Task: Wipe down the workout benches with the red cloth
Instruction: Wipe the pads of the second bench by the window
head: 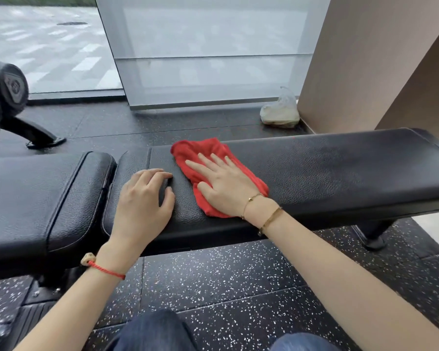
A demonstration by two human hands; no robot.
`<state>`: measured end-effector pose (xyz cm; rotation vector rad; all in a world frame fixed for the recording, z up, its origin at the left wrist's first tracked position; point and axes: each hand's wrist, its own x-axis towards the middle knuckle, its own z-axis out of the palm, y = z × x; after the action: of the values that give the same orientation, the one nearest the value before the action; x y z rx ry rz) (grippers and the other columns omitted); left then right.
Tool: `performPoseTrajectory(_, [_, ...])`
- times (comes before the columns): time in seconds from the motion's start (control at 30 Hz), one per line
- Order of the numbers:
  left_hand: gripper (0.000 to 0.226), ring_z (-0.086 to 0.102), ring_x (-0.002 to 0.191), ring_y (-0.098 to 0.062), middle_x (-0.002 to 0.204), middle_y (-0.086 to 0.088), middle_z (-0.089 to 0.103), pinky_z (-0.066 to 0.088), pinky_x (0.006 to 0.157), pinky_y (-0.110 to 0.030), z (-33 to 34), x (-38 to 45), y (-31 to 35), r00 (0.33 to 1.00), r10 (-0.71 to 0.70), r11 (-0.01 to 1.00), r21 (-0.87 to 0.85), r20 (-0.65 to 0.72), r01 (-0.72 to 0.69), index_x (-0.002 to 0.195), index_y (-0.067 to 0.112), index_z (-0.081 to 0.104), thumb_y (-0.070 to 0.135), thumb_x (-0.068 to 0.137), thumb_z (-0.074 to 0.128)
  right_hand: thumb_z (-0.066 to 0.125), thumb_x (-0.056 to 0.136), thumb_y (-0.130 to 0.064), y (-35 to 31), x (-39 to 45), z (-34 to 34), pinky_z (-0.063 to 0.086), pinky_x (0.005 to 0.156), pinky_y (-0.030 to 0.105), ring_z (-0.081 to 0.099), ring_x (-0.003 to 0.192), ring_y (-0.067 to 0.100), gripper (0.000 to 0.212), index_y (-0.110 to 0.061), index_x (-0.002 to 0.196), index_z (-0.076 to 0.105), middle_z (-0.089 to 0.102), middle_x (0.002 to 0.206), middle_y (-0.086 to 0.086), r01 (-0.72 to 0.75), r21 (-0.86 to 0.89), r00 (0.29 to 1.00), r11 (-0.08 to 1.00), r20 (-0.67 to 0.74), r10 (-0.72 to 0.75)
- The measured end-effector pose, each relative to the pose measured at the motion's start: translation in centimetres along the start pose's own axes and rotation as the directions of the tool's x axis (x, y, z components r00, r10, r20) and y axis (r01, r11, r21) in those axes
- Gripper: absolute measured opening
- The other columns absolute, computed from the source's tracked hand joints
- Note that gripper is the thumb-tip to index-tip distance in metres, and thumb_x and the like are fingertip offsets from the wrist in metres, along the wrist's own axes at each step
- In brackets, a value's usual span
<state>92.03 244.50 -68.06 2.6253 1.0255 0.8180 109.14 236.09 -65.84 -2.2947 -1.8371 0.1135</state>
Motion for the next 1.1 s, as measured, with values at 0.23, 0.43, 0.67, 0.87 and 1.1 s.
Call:
performPoseTrajectory(0.23, [0.037,0.055,0.12,-0.028,0.122,-0.006,0.065,0.042,0.106,-0.046,-0.1,-0.2,0.1,1.0,-0.002,1.0,-0.024,-0.004,0.002,0.116,0.011,0.066,0.026,0.088,0.049,0.038,0.096,-0.032,6.2,-4.7,-1.7,0.006,0.122,0.037,0.013,0.149,0.018,0.056,-0.04,0.15,0.022,0.018,0.161,-0.005,-0.144,0.02,0.988,0.989,-0.052,0.145])
performPoseTrajectory(0.43, [0.037,0.053,0.122,-0.029,0.124,-0.007,0.064,0.04,0.107,-0.046,0.1,-0.3,0.4,1.0,-0.013,1.0,0.008,-0.001,0.014,0.117,0.01,0.065,0.027,0.088,0.047,0.026,0.099,-0.034,14.8,-4.0,-3.7,0.002,0.122,0.042,0.01,0.149,0.024,0.053,-0.037,0.152,0.019,0.012,0.162,0.0,-0.549,0.013,0.834,0.836,-0.062,0.549])
performPoseTrajectory(0.67, [0.025,0.055,0.118,-0.028,0.12,-0.005,0.064,0.042,0.105,-0.044,0.4,-0.4,0.4,0.999,-0.008,1.0,0.016,-0.031,0.009,0.113,0.011,0.065,0.018,0.09,0.058,0.027,0.097,-0.035,8.5,-0.2,-2.0,0.0,0.121,0.044,0.01,0.149,0.025,0.055,-0.036,0.152,0.018,0.011,0.162,0.001,-0.386,0.011,0.922,0.922,-0.033,0.386])
performPoseTrajectory(0.87, [0.026,0.054,0.12,-0.027,0.122,-0.005,0.064,0.041,0.106,-0.045,0.3,-0.4,0.3,1.0,-0.007,1.0,0.006,-0.027,0.007,0.114,0.011,0.065,0.016,0.089,0.058,0.031,0.097,-0.037,0.8,-1.4,0.2,0.0,0.122,0.044,0.008,0.15,0.024,0.058,-0.035,0.152,0.014,0.009,0.162,0.002,-0.12,-0.035,0.993,0.992,-0.022,0.119])
performPoseTrajectory(1.1, [0.027,0.054,0.122,-0.027,0.123,-0.006,0.064,0.04,0.108,-0.044,0.2,-0.5,0.4,0.999,-0.015,1.0,0.001,-0.03,0.015,0.115,0.011,0.066,0.015,0.089,0.058,0.041,0.097,-0.045,1.7,-4.0,-1.6,0.008,0.123,0.034,0.009,0.15,0.015,0.065,-0.02,0.153,0.019,0.015,0.161,0.004,-0.146,0.307,0.966,0.94,-0.16,0.202])
